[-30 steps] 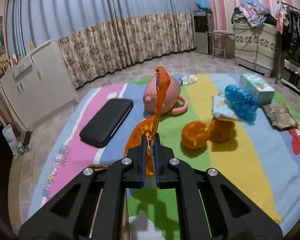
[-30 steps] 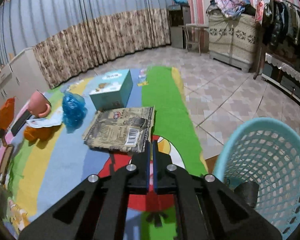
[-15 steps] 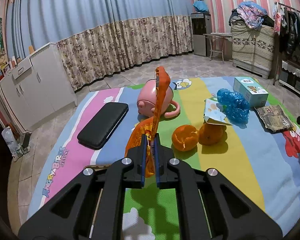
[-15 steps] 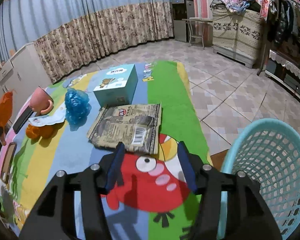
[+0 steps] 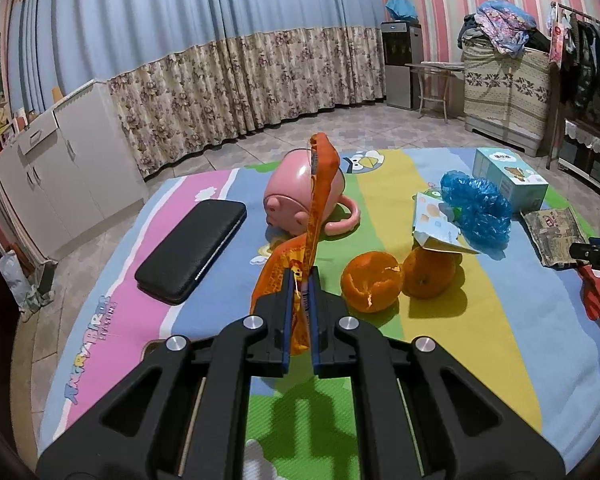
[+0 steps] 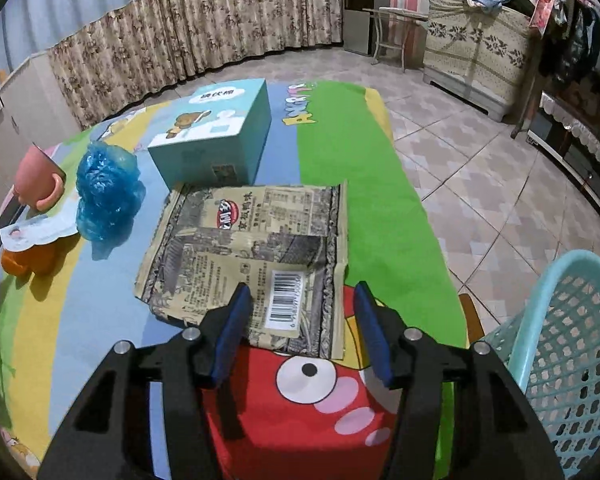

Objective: Collect trash
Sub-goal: 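Carry the chip bag and brown wrapper over the blue basket and release both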

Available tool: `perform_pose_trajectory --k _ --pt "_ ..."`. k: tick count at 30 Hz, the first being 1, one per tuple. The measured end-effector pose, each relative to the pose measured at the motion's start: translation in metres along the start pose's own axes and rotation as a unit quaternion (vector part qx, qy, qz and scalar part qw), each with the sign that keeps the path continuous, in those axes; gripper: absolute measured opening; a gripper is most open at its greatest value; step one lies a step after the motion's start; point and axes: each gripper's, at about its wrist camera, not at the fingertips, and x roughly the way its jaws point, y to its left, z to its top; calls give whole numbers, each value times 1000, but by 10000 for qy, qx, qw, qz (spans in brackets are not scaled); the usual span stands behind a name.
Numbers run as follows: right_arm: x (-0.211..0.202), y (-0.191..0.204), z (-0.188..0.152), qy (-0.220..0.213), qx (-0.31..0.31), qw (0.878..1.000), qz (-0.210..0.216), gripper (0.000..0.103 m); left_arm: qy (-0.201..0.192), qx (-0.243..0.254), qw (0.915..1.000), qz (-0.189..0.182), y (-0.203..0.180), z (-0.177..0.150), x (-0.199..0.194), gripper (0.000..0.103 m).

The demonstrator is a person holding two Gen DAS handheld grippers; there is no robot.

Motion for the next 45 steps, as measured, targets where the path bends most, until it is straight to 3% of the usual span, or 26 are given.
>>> perform_pose_trajectory --k 5,9,12,22,32,45 --pt "-2 0 0 -44 -30 9999 -145 31 10 -41 10000 -43 0 -1 3 5" --pt "-5 2 0 -97 -131 9992 -363 11 2 -33 10000 -44 -1 -2 3 5" --pt "-9 -3 -2 -130 -82 9994 -299 3 -15 -42 10000 -43 -1 -2 2 5" --pt "-62 -17 -31 -578 200 9975 359 3 -92 -136 9999 0 7 -3 -11 5" --pt "-121 -35 -45 -1132 292 9923 402 2 -282 -1 9996 -101 -2 3 -38 5" --pt "-167 -61 -64 -1638 575 9832 558 2 -523 197 9977 -371 -33 14 -83 5"
